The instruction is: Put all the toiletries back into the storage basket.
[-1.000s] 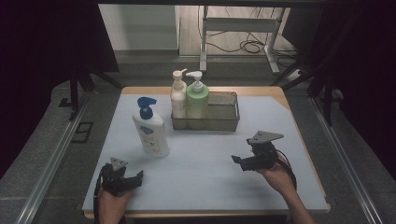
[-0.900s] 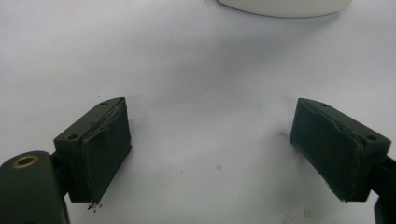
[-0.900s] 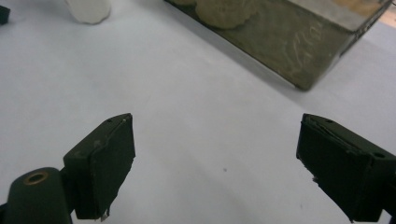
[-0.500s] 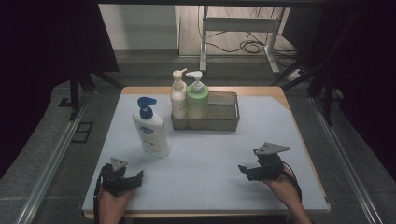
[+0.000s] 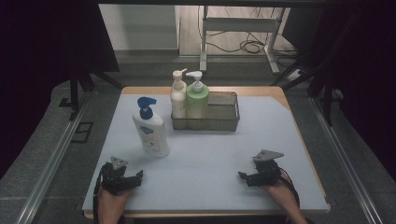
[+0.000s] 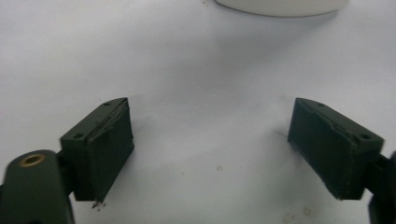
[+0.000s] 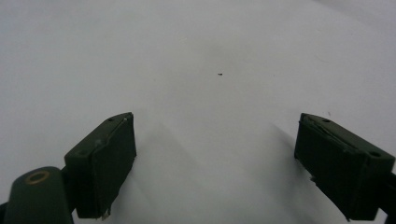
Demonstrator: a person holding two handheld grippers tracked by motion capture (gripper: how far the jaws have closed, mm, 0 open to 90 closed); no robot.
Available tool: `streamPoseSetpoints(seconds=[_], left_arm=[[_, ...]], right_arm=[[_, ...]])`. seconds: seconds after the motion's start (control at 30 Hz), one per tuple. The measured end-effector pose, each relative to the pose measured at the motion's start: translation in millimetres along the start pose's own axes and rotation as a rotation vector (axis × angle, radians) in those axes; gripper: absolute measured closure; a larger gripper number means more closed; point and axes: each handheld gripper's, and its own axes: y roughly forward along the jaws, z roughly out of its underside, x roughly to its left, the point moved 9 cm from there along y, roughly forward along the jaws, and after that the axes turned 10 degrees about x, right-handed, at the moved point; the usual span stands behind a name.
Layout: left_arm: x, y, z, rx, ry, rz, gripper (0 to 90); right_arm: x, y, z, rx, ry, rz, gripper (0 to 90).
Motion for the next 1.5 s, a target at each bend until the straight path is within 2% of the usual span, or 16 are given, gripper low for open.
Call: streamPoseSetpoints(seconds=[0.1,0.4,0.6,0.67,0.83,0.97,1.07,1.27,1.5], left_arm=[[1.1,-2.0,-2.1,-0.007,0.002,-0.004,20.9],[5.5,-5.5,-10.8,-0.029,0.003,0.003,40.4],[8.2,2.2,-17.0,-0.019,-0.01,0.063,53.3],[10.8,5.1,-19.2,-0.009,-0.002,0.061,55.5],[20.2,7.8,-29.1,-0.021,-0.003,0.049,62.7],[22.5,12.4,-37.8,-0.032,-0.016,0.078,69.2],[24.3,16.4,-44.6,-0.035,-0.011,0.084,75.0],[28.9,21.3,-61.2,-0.069,-0.021,0.111,88.4],[32.6,35.1,-79.1,-0.079,-0.023,0.135,89.2]], right_arm=[[-1.2,-0.2,0.6,-0.014,0.014,-0.012,12.7],[-0.7,0.3,1.0,-0.019,0.006,-0.002,12.5],[-0.7,0.3,1.1,-0.02,0.006,-0.002,12.5],[-0.7,0.3,1.1,-0.02,0.006,-0.002,12.5],[-0.8,0.3,1.2,-0.021,0.006,-0.002,12.5],[-0.8,0.3,1.2,-0.02,0.006,-0.002,12.5],[-0.8,0.3,1.3,-0.021,0.006,-0.002,12.5],[-0.8,0.3,1.3,-0.021,0.006,-0.002,12.5],[-0.8,0.3,1.3,-0.021,0.006,-0.002,12.5]])
